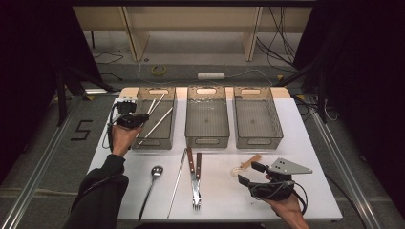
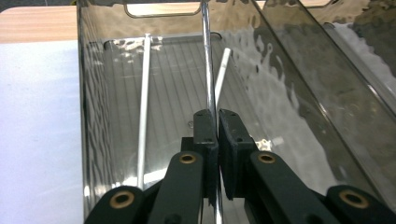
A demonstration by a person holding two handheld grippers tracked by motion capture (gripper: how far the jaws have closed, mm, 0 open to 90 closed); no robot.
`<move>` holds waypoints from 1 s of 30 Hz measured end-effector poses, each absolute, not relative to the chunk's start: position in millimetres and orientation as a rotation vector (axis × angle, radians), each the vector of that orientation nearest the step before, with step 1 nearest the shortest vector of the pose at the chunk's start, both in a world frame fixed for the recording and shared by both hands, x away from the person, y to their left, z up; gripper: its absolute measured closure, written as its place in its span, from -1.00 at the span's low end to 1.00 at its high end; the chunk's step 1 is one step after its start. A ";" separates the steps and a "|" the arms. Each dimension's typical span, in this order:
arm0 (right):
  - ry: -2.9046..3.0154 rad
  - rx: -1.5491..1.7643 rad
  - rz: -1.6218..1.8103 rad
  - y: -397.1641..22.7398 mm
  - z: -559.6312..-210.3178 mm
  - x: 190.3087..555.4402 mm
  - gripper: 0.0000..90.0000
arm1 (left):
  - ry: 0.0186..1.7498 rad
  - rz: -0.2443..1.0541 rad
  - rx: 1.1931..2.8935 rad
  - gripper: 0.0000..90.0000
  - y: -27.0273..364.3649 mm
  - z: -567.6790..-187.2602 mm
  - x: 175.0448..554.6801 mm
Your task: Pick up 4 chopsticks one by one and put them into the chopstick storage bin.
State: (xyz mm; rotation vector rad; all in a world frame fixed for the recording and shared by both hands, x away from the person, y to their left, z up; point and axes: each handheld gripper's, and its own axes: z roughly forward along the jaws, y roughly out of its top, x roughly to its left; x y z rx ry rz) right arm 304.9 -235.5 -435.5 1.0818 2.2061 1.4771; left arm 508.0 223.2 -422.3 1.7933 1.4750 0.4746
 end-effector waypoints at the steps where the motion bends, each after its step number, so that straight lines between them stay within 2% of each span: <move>1: 2.208 1.080 1.476 -235.4 -435.6 304.8 -0.37 | 1.474 0.476 1.794 0.91 223.7 -422.6 509.4; 15: 2.209 1.082 1.479 -235.9 -436.1 305.4 -0.37 | 1.481 0.446 1.786 0.87 226.1 -430.8 521.5; 16: 2.210 1.082 1.479 -235.9 -436.2 305.5 -0.37 | 1.480 0.447 1.771 0.76 226.2 -430.8 521.8; 25: 2.207 1.082 1.479 -236.0 -436.0 305.2 -0.37 | 1.470 0.405 1.721 0.14 224.4 -419.7 509.6; 30: 2.205 1.082 1.476 -235.9 -435.8 304.8 -0.37 | 1.468 0.419 1.709 -0.11 217.5 -412.1 487.3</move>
